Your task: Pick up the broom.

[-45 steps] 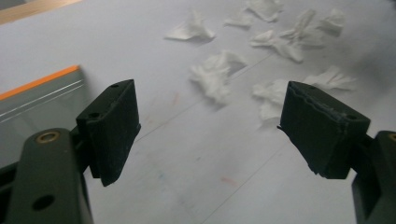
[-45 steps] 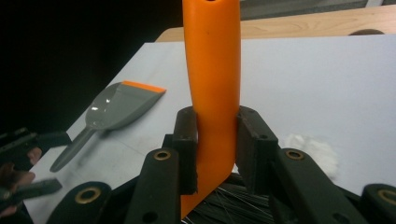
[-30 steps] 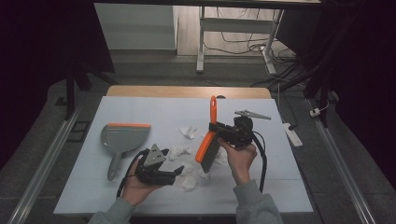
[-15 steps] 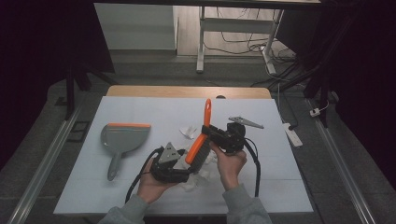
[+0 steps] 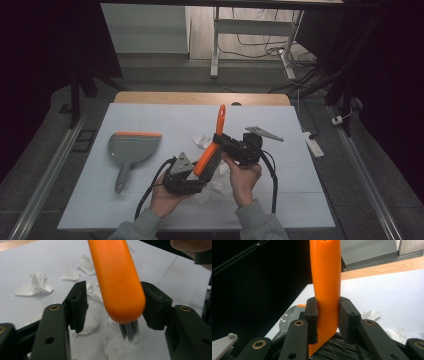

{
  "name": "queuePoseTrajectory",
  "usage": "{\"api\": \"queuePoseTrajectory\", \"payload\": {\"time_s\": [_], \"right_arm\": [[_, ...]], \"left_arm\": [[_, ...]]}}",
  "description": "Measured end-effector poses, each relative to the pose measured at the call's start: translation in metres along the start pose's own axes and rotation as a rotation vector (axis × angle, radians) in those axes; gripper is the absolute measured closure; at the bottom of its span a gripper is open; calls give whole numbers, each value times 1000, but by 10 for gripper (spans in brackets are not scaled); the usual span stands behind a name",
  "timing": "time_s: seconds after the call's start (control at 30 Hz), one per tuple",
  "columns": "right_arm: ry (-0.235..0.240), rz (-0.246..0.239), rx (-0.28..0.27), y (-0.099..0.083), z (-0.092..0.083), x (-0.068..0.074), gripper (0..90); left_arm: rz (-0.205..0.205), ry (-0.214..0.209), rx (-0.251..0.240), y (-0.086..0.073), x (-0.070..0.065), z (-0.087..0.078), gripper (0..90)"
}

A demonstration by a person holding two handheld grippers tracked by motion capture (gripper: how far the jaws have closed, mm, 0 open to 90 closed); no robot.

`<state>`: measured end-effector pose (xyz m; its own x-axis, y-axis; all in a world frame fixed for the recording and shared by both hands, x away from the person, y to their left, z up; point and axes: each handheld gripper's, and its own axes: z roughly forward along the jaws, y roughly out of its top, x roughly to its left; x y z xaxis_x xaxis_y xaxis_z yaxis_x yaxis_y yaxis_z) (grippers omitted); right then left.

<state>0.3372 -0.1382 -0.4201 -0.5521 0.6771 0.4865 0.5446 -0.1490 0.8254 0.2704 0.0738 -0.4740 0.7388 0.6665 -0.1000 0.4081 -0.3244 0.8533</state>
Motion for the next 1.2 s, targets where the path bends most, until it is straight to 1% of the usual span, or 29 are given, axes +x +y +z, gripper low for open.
{"api": "queuePoseTrajectory", "payload": {"time_s": [0.07, 0.1, 0.13, 0.17, 0.2, 0.23, 0.27, 0.3, 0.33, 0.47, 0.5, 0.6, 0.67, 0.73, 0.77, 0.83, 0.87, 0.93, 1.0, 1.03, 1.07, 1.1, 1.17, 1.2], "right_arm": [[3, 2, -6, -1, 0, 2, 711], [10, 11, -11, -2, 1, 2, 711], [14, 17, -14, -3, 1, 3, 711], [17, 17, -18, -4, 1, 3, 711], [22, 21, -21, -4, 1, 3, 711], [26, 26, -22, -5, 1, 4, 711], [27, 26, -23, -5, 0, 4, 711], [27, 26, -23, -5, 0, 4, 711], [38, 29, -27, -5, -1, 5, 711], [46, 23, -26, -5, -1, 6, 708], [49, 22, -25, -5, -1, 6, 708], [62, 22, -21, -5, 0, 6, 705], [69, 17, -17, -4, 0, 6, 701], [76, 4, -8, -3, 0, 6, 686], [79, -4, -1, -2, 0, 6, 674], [81, -32, -2, -1, -3, 6, 615], [81, -51, 2, 1, -5, 6, 589], [74, -79, 4, 3, -10, 5, 553], [59, -125, 10, 5, -16, 3, 515], [52, -147, 25, 7, -18, 2, 495], [49, -170, 38, 8, -21, 1, 481], [50, -195, 51, 8, -23, 0, 469], [50, -255, 89, 9, -29, -2, 425], [53, -289, 114, 9, -32, -4, 412]], "left_arm": [[-5, 8, -6, 0, 0, 0, 529], [-19, 10, -9, 0, 2, 0, 572], [-28, -4, -11, 0, 4, -1, 627], [-28, -6, -12, 0, 5, -1, 688], [-32, 3, -13, 0, 6, -2, 735], [-44, -3, -11, 0, 8, -3, 751], [-57, -7, -12, -1, 10, -4, 763], [-57, -7, -12, -1, 10, -4, 774], [-63, 4, -18, -1, 14, -6, 784], [-67, 6, -13, -2, 15, -8, 799], [-59, 15, -13, -2, 15, -8, 799], [-58, 12, -17, -2, 17, -10, 800], [-48, 15, -19, -3, 18, -12, 801], [-43, 14, -14, -3, 20, -14, 802], [-42, 16, -12, -3, 21, -15, 802], [-41, 15, -12, -3, 22, -16, 802], [-43, 14, -11, -4, 25, -19, 802], [-41, 11, -11, -4, 28, -22, 802], [-40, 8, -9, -4, 30, -23, 802], [-35, 12, -5, -5, 31, -24, 803], [-25, 3, 20, -5, 33, -26, 802], [-15, 5, 31, -5, 33, -28, 802], [4, 3, 52, -5, 35, -30, 802], [4, 3, 52, -5, 35, -30, 802]]}}
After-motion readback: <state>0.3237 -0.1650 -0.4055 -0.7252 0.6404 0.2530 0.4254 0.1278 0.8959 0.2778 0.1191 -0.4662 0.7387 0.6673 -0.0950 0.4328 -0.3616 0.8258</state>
